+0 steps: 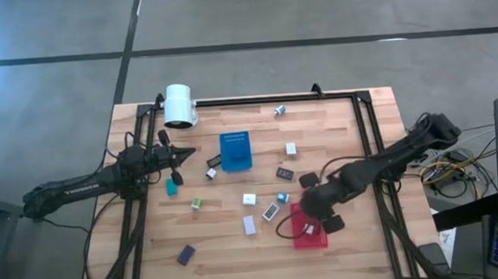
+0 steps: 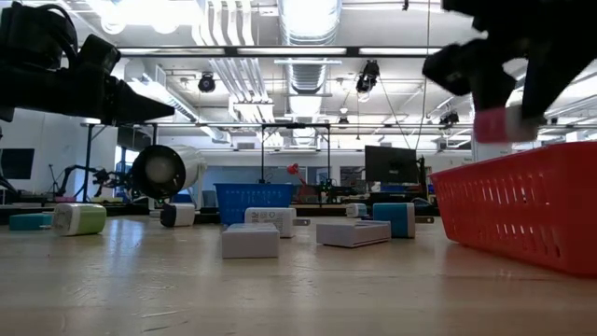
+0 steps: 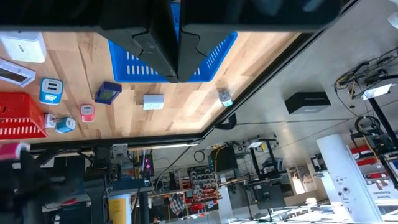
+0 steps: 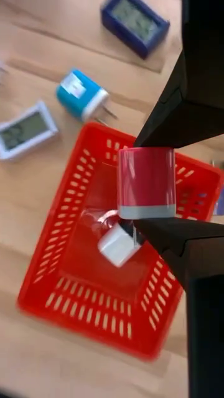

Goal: Pick & Place Office items
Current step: Put the left pink charger adapter into the red bin

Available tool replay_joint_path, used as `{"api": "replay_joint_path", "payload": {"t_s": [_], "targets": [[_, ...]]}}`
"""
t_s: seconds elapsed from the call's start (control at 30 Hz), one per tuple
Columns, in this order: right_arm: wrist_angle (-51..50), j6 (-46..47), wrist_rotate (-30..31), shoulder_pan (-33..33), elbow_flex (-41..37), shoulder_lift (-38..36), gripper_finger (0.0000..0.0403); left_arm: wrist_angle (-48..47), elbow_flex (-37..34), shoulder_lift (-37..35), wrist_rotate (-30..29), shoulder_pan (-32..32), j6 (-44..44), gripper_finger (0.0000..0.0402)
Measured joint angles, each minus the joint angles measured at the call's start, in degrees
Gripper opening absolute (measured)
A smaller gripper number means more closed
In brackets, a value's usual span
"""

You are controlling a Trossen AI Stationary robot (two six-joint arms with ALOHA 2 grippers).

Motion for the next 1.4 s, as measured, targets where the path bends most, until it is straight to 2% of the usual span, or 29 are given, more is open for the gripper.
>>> {"api": "replay_joint_path", "payload": {"t_s": [0.3,0.5,0.83,1.17,1.4], "targets": [[-0.85,-1.73,-5.52,-0.02,5.35,11.34,0.0147,0.02,0.0,0.0,-0.03,0.0,0.83,0.0013],[-2.84,-2.13,-6.32,-0.04,7.63,16.08,0.0147,0.03,-0.02,0.0,-0.03,0.0,0.79,0.0012],[-2.82,-2.5,-7.76,-0.15,7.64,18.6,0.0148,0.04,-0.01,0.0,-0.05,0.0,0.63,0.0013],[-2.75,-1.6,-7.73,-0.15,7.56,18.54,0.0197,0.06,0.0,0.0,-0.07,0.0,0.63,0.001],[-3.67,-1.12,-7.5,-0.17,7.64,18.26,0.0214,0.05,-0.01,0.0,-0.07,0.0,0.63,0.0012]]}}
